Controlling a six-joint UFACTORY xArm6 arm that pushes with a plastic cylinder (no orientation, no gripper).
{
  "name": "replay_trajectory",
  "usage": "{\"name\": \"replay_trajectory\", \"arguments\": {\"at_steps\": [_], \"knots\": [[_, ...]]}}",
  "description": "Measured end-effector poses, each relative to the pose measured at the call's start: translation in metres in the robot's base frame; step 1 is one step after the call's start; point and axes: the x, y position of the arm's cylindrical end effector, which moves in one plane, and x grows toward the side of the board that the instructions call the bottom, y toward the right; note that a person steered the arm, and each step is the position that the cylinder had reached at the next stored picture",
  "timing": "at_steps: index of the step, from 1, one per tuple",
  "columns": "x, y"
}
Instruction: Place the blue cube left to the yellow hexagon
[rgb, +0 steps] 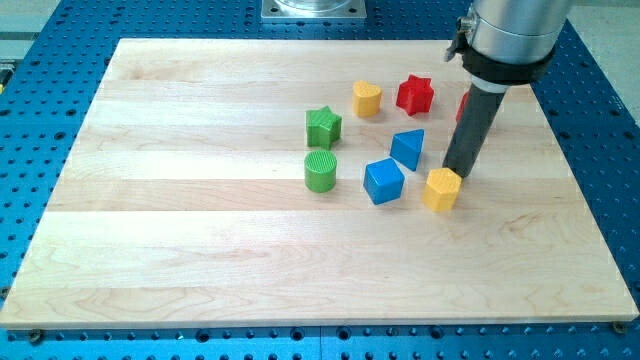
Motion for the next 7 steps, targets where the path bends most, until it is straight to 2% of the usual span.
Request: {"name": "replay_trajectory", "arguments": {"at_steps": [7], "knots": [[0.008,-0.063]]}}
